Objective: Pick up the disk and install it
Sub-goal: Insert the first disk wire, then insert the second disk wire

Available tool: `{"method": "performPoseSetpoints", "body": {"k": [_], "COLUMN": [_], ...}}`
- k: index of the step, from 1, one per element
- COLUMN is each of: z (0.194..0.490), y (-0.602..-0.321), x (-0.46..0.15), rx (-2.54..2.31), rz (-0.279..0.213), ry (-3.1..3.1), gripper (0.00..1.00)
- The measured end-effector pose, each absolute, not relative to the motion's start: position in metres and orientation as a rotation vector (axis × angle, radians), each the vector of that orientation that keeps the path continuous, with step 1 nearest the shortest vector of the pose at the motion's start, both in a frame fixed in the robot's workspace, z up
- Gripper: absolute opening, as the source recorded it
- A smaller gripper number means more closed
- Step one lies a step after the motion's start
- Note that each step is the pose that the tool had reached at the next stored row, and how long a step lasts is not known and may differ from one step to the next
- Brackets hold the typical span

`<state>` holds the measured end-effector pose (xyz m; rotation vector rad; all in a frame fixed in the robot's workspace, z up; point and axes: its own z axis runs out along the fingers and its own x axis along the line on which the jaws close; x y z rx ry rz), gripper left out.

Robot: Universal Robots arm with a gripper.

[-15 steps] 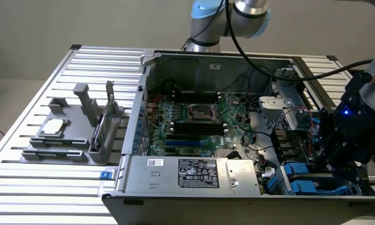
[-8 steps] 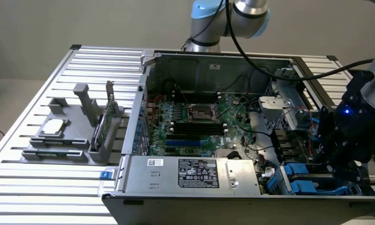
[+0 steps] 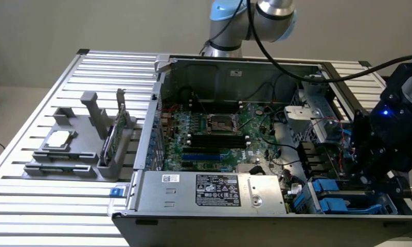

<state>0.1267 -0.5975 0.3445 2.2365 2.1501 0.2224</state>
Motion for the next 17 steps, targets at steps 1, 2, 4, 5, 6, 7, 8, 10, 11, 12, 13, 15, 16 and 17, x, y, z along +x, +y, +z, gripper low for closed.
{"method": "performPoseSetpoints", "body": {"k": [1,2,4,5,6,7,8,10,11,12,13,15,16,17], "z": [0.3449,0.3451,0.3451,0.3451,0.3453,0.3453,0.3452,0.3453,0.3453,0.3453,0.3453,0.3453,0.3453,0.3453], "y": [-0.5975,-0.5975,-0.5976,-0.5976,-0.5975,-0.5974,-0.5972,-0.5972,-0.5972,-0.5971,-0.5971,-0.5971,-0.5971,-0.5971], "x": [0.1252,0.1238,0.1208,0.1194,0.1179,0.1166,0.116,0.116,0.116,0.116,0.116,0.116,0.116,0.116], "rx": [2.237,2.238,2.238,2.239,2.239,2.239,2.239,2.239,2.238,2.237,2.236,2.236,2.236,2.236], "rz": [0.221,0.22,0.219,0.218,0.218,0.218,0.218,0.219,0.219,0.219,0.219,0.219,0.219,0.219], "ry": [2.151,2.151,2.151,2.152,2.152,2.152,2.152,2.152,2.153,2.154,2.155,2.155,2.156,2.156], "gripper": [0.25,0.25,0.25,0.25,0.25,0.25,0.25,0.25,0.25,0.25,0.25,0.25,0.25,0.25]}}
